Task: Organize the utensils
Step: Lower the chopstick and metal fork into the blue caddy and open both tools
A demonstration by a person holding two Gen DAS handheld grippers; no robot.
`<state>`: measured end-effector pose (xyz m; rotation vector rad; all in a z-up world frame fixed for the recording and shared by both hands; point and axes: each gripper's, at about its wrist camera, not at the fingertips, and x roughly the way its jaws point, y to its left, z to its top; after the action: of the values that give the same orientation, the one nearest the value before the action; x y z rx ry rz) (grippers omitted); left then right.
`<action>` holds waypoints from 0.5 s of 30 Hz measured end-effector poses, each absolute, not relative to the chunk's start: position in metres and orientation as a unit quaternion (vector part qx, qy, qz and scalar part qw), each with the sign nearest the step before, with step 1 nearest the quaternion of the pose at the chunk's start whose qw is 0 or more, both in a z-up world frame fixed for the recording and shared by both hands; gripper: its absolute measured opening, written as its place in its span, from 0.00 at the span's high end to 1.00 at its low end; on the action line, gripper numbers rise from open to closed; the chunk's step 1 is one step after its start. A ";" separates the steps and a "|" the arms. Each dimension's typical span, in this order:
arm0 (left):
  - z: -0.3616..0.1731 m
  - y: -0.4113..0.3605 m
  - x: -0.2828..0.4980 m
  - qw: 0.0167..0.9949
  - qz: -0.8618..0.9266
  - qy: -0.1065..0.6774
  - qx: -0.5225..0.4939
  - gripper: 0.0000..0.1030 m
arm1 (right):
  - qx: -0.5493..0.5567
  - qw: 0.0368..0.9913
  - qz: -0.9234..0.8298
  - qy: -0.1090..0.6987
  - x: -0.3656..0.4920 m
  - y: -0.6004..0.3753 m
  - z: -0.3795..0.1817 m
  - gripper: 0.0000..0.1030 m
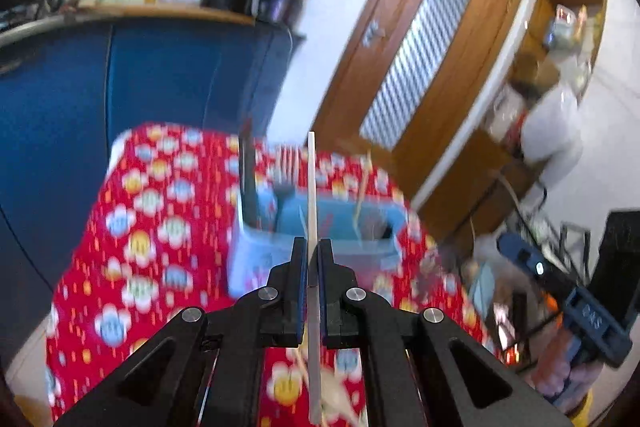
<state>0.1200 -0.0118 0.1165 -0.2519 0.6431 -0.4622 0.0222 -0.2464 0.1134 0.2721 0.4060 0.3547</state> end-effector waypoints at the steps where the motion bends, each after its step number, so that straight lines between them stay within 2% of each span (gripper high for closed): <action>1: 0.120 -0.012 0.125 0.918 -0.221 0.303 -0.125 0.96 | 0.131 0.957 0.173 0.194 0.026 -0.247 0.119 0.97; 7: 0.142 -0.023 0.152 0.941 -0.210 0.235 -0.123 0.96 | 0.127 0.960 0.163 0.187 0.053 -0.249 0.133 0.98; 15: 0.133 -0.034 0.178 0.965 -0.174 0.161 -0.112 0.95 | 0.139 0.953 0.154 0.222 0.072 -0.260 0.108 0.97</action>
<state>0.1778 -0.0339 0.1332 -0.2272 0.3258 -0.3516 0.0720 -0.2597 0.1082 0.2820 0.4507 0.3136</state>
